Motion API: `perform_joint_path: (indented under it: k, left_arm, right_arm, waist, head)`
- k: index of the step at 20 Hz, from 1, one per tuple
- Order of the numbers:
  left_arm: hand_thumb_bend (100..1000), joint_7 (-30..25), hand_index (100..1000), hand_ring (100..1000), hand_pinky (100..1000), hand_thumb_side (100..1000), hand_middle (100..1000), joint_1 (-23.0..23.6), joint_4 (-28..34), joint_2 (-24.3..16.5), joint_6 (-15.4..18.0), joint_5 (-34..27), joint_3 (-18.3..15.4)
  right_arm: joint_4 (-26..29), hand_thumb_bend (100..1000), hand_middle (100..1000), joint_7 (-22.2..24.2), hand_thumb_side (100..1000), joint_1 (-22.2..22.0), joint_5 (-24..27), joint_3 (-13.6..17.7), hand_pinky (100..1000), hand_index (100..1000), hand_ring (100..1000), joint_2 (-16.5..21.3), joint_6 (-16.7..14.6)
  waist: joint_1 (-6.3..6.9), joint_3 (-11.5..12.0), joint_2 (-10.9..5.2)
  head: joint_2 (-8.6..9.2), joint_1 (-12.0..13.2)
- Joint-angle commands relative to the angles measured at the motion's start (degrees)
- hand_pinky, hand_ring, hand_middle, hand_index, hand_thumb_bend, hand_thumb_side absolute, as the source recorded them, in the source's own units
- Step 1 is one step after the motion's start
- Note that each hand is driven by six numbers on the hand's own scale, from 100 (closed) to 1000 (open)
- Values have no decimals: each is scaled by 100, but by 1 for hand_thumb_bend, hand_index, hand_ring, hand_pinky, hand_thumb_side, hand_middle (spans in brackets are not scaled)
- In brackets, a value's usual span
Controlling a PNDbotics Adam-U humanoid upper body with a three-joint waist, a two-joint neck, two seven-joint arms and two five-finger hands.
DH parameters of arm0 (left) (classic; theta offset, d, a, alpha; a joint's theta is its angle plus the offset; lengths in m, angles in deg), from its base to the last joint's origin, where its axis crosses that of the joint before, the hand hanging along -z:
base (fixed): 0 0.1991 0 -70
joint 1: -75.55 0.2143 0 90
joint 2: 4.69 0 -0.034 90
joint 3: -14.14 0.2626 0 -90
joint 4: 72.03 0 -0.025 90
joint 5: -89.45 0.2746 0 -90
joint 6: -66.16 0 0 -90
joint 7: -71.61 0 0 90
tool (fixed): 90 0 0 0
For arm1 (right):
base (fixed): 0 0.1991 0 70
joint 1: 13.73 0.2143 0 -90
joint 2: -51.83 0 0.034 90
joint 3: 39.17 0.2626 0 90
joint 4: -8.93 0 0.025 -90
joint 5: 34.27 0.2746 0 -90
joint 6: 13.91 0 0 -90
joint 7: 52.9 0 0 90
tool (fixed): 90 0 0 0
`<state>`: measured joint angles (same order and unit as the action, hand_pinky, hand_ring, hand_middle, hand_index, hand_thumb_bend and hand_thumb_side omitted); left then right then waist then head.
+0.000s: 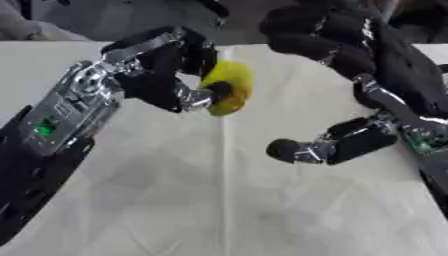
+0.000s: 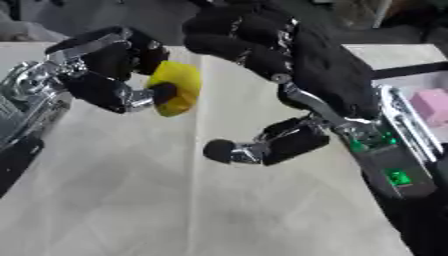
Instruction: Pick up the objects with one hand, pass them to the other hand, and then place them into the box on the other side of the table.
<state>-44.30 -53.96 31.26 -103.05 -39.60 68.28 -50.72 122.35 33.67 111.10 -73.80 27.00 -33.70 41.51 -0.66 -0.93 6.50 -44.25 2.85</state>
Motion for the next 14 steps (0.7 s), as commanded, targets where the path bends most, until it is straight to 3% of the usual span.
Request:
perform_joint_path:
  k: [1, 10, 14]
  left_arm:
    - [278, -70, 436, 462, 625, 100, 362, -144, 245, -13, -69, -126, -1]
    - [275, -247, 439, 468, 643, 100, 367, -295, 602, -81, -66, -498, 34]
    - [275, -235, 438, 469, 646, 100, 367, -328, 726, -79, -65, -529, -7]
  right_arm:
    - [117, 446, 827, -31, 372, 108, -5, 3, 964, 917, 846, 32, -49]
    - [117, 418, 797, -111, 362, 95, -31, -77, 950, 903, 813, 45, -49]
    - [117, 406, 752, -104, 358, 62, -85, -76, 926, 888, 764, 56, 142]
  waist:
    - [65, 14, -173]
    - [72, 25, -182]
    - [72, 28, -185]
  head:
    - [14, -20]
    - [14, -89]
    - [14, -116]
